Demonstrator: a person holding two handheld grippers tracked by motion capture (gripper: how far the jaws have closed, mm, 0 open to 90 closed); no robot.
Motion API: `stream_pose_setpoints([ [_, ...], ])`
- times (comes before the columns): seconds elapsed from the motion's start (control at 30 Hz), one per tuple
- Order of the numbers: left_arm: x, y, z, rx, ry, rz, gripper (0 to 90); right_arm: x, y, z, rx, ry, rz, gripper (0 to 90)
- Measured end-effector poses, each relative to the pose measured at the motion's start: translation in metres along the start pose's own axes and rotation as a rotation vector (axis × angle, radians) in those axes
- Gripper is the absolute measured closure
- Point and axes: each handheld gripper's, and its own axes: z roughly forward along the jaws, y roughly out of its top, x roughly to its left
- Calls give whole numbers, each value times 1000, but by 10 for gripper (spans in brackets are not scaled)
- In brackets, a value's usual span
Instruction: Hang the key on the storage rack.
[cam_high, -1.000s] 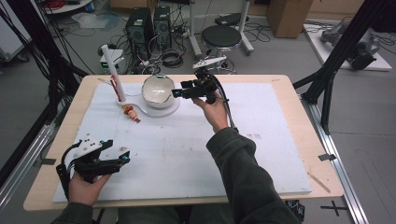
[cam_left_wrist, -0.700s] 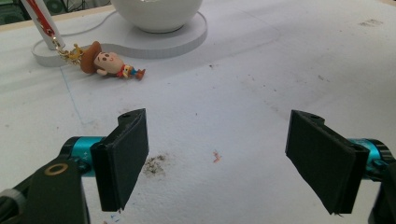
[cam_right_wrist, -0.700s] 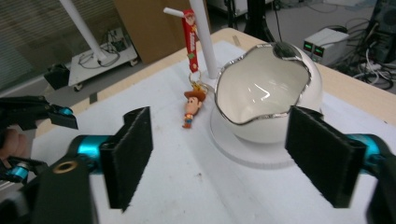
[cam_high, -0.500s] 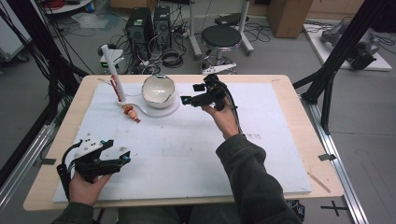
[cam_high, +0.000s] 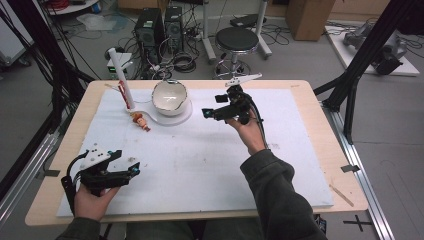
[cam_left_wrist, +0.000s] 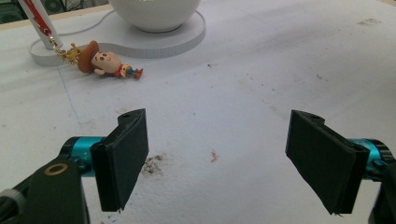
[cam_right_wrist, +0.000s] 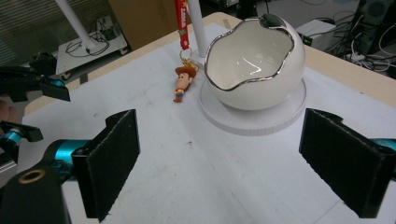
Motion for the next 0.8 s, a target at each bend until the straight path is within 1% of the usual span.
stream_pose_setpoints([
  [0.07, 0, 0, 0, 3, 0, 1, 215, -1, -3, -2, 0, -5, 6, 113],
  [0.17, 1, 0, 1, 8, -3, 3, 215, -3, -8, -6, 1, -12, 1, 113],
  [0.27, 1, 0, 1, 7, -4, 3, 215, -5, -13, -11, 6, -9, 18, 113],
  [0.3, 0, 0, 1, 2, -3, -2, 215, -6, -15, -12, 5, -11, 21, 113],
  [0.43, 0, 1, 1, 9, -4, 5, 215, -7, -19, -19, 5, -28, 19, 113],
  [0.53, 0, 1, 2, 6, -10, 5, 216, -8, -22, -23, 9, -30, 24, 113],
  [0.6, 0, 1, 2, 5, -10, 4, 216, -9, -26, -28, 7, -40, 19, 113],
  [0.8, 0, 1, 2, 8, -8, 7, 216, -11, -36, -39, 4, -57, 23, 113],
])
